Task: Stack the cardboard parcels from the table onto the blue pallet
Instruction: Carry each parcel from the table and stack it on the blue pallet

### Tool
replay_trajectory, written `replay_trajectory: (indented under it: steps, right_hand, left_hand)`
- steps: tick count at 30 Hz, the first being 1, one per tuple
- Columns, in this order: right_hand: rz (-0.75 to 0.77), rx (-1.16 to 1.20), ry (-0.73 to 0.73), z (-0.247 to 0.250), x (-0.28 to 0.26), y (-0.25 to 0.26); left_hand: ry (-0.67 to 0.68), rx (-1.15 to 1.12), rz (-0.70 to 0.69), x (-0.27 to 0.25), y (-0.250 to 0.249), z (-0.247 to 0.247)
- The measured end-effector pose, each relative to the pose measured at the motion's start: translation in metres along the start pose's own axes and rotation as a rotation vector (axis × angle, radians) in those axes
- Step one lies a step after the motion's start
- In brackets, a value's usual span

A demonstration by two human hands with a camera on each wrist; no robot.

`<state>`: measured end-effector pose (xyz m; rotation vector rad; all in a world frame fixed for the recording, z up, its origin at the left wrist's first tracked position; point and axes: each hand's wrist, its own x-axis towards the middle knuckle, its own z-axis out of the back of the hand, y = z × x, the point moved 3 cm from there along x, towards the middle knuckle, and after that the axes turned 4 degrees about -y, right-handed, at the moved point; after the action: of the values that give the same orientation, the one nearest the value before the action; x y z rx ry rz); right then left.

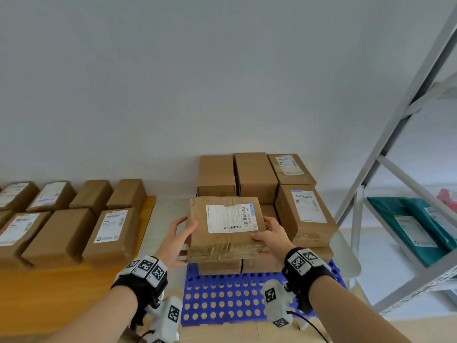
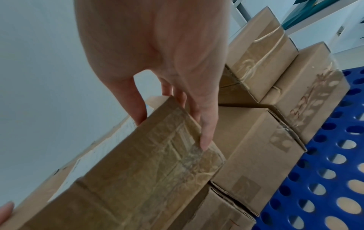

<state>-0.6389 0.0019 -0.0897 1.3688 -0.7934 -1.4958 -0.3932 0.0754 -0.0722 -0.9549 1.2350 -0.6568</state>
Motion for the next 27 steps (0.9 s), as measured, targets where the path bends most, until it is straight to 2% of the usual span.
replay_trajectory:
  steps: [9,15,20,24,27]
  right_hand:
    - [0.003,0.045,-0.057,-0.007,-0.001,0.012]
    - [-0.083,0.109,-0.084,-0.013,-0.007,0.010]
    - [-0.199,0.259,-0.016,-0.028,-0.013,0.013]
    - [-0.220,0.417,0.054,-0.035,-0.019,0.017]
    - [-0.224,0.451,0.026,-0.036,-0.022,0.018]
  left_hand:
    - [0.010,-0.002,0.050,0.011,-0.004,0.004]
    - [0.039,-0.121,0.069,0.011,-0.010,-0.003]
    - [0.119,-0.211,0.089,0.008,-0.015,-0.017]
    - [0.151,-0.221,0.074,0.002,-0.016,-0.026]
    - [0.153,-0.214,0.074,-0.003,-0.015,-0.029]
